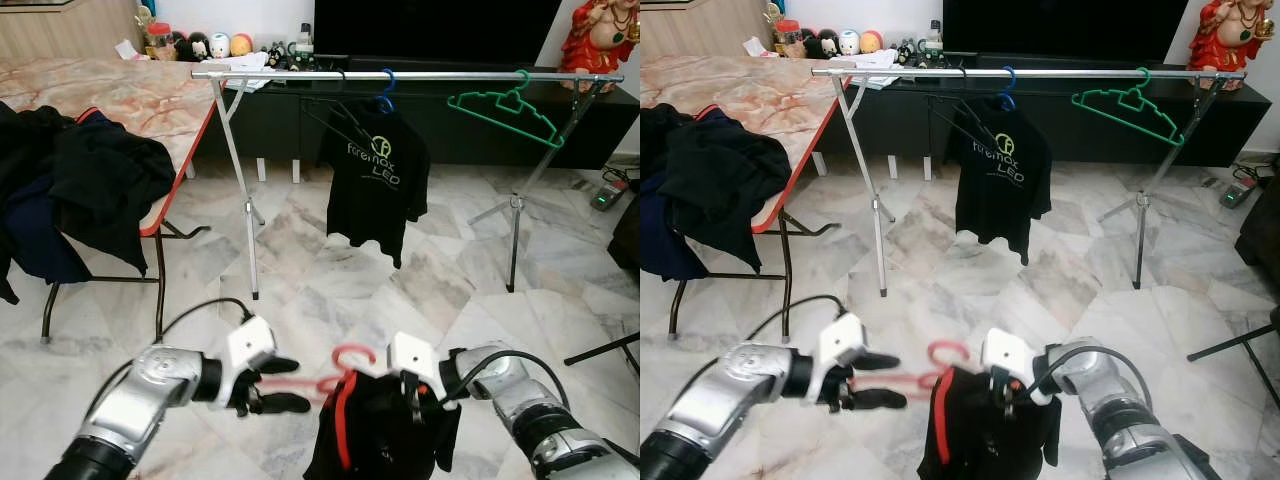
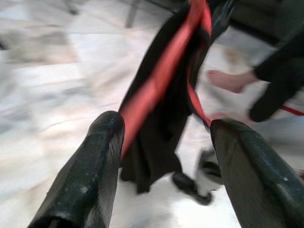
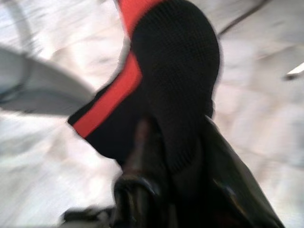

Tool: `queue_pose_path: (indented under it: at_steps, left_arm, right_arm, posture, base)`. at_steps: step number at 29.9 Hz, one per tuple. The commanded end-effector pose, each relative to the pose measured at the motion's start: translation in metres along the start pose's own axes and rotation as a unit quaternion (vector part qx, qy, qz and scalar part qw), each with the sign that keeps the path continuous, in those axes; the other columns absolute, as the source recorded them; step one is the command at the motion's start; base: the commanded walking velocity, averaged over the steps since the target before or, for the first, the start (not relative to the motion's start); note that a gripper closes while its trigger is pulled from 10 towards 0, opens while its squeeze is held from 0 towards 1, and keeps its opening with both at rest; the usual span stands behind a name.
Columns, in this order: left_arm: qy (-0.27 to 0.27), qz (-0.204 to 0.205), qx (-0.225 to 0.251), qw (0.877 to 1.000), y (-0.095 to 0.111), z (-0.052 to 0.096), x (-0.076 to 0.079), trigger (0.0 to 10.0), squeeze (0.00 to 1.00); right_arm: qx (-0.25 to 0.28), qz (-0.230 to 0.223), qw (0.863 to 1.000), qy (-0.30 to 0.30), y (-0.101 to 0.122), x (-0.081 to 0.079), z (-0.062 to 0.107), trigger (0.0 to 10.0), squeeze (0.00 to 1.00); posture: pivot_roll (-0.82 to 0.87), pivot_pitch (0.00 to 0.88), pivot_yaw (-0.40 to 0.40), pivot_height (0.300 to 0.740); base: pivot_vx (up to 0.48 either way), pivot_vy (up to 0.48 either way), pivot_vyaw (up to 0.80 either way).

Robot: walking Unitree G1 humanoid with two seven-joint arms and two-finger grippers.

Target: Hang hanger

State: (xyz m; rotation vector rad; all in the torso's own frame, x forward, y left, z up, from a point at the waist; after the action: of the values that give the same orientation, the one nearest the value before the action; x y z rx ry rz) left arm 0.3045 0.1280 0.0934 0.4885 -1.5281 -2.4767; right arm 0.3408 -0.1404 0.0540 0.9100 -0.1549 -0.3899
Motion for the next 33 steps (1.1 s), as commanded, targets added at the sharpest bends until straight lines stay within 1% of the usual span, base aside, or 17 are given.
queue_pose_path:
  at_steps: [1,2,3,4,9,10,11,12,14,15,17,20,23,24,25,28,33]
  left_arm:
    - [0.022,0.003,-0.005,1.0,-0.004,0.007,-0.002,10.0,1.0]
    - [0.022,0.003,-0.005,1.0,-0.004,0.007,-0.002,10.0,1.0]
    - [0.039,0.013,-0.006,0.999,-0.009,0.012,-0.001,10.0,1.0]
    - [0.045,0.018,-0.006,0.999,-0.011,0.013,0.001,10.0,1.0]
    - [0.067,0.025,-0.026,0.997,-0.026,0.004,0.011,10.0,1.0]
    - [0.06,0.033,-0.039,0.997,-0.033,-0.002,0.018,10.0,0.85]
    - [0.06,0.033,-0.039,0.997,-0.033,-0.002,0.018,10.0,0.85]
    - [0.06,0.034,-0.055,0.996,-0.042,-0.01,0.025,10.0,0.0]
    - [0.067,0.037,-0.06,0.995,-0.045,-0.013,0.026,10.0,0.0]
    - [0.088,0.027,-0.072,0.993,-0.051,-0.019,0.024,10.0,0.0]
    - [0.121,0.017,-0.086,0.989,-0.058,-0.024,0.018,10.0,0.0]
    - [0.205,0.017,-0.094,0.974,-0.064,-0.026,0.0,10.0,0.0]
    - [0.256,0.0,-0.105,0.961,-0.067,-0.028,-0.011,10.0,0.0]
    - [0.265,-0.005,-0.107,0.958,-0.067,-0.03,-0.013,10.0,0.0]
    - [0.291,-0.02,-0.115,0.95,-0.068,-0.031,-0.018,10.0,0.0]
    - [0.303,-0.027,-0.119,0.945,-0.07,-0.035,-0.021,10.0,0.0]
    - [0.28,-0.042,-0.132,0.95,-0.078,-0.044,-0.011,10.0,0.0]
  right_arm:
    - [0.014,-0.007,0.999,-0.052,0.002,0.013,0.007,0.0,0.0]
    - [0.014,-0.007,0.999,-0.052,0.002,0.013,0.007,0.0,0.0]
    - [0.037,-0.024,0.996,-0.083,0.006,0.019,0.01,0.0,0.0]
    - [0.049,-0.029,0.994,-0.091,0.008,0.02,0.01,0.0,0.0]
    - [0.091,-0.052,0.987,-0.124,0.021,0.024,0.005,0.0,0.0]
    - [0.1,-0.056,0.984,-0.137,0.026,0.025,0.003,0.0,0.0]
    - [0.1,-0.056,0.984,-0.137,0.026,0.025,0.003,0.0,0.0]
    - [0.113,-0.056,0.981,-0.149,0.035,0.025,-0.002,0.0,0.0]
    - [0.121,-0.053,0.98,-0.148,0.041,0.023,-0.004,0.0,0.0]
    - [0.141,-0.047,0.979,-0.139,0.053,0.017,-0.009,0.0,0.0]
    - [0.154,-0.035,0.979,-0.131,0.063,0.011,-0.012,0.0,0.0]
    - [0.164,-0.021,0.977,-0.131,0.074,0.007,-0.013,0.0,0.0]
    - [0.172,-0.021,0.976,-0.133,0.084,0.003,-0.015,0.0,0.0]
    - [0.175,-0.021,0.975,-0.132,0.088,0.0,-0.016,0.0,0.0]
    - [0.182,-0.021,0.975,-0.126,0.096,-0.007,-0.016,0.0,0.0]
    - [0.186,-0.021,0.975,-0.123,0.101,-0.012,-0.016,0.0,0.0]
    - [0.185,-0.026,0.973,-0.133,0.104,-0.013,-0.015,0.0,0.0]
  posture:
    - [0.07,0.09,-0.023,0.74]
    - [0.07,0.09,-0.023,0.74]
    - [0.06,0.095,-0.023,0.74]
    - [0.06,0.096,-0.022,0.74]
    - [0.06,0.106,-0.021,0.74]
    - [0.06,0.107,-0.02,0.74]
    - [0.06,0.107,-0.02,0.74]
    - [0.05,0.111,-0.021,0.74]
    - [0.05,0.113,-0.023,0.74]
    - [0.05,0.115,-0.024,0.74]
    - [0.05,0.116,-0.021,0.74]
    - [0.03,0.117,-0.019,0.74]
    - [0.03,0.116,-0.017,0.74]
    - [0.03,0.118,-0.017,0.74]
    - [0.03,0.118,-0.016,0.74]
    - [0.02,0.119,-0.017,0.74]
    - [0.02,0.119,-0.016,0.74]
  base:
    - [0.0,0.0,0.0]
    - [0.0,0.0,0.0]
    - [0.0,0.0,0.0]
    - [0.0,0.0,0.0]
    - [0.0,0.0,0.0]
    - [0.0,0.0,0.0]
    - [0.0,0.0,0.0]
    - [0.0,0.0,0.0]
    - [0.0,0.0,0.0]
    - [0.0,0.0,0.0]
    - [0.0,0.0,0.0]
    - [0.0,0.0,0.0]
    - [0.0,0.0,0.0]
    - [0.0,0.0,0.0]
    - [0.0,0.0,0.0]
    - [0.0,0.0,0.0]
    - [0.0,0.0,0.0]
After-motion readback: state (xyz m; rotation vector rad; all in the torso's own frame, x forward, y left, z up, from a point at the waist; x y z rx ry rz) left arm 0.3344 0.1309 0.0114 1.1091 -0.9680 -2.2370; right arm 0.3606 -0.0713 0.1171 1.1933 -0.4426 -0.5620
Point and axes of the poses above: a point about 5 cm out from each wrist's last joint towards the gripper, its own z axis pointing back from the gripper into the wrist, its own y axis along the axis of the wrist's last joint, x = y × z, the point moved 4 cm from there along -z, pointing out of the wrist towards the gripper, and after that the axes turned 10 degrees about -z, right-handed, at the moved point
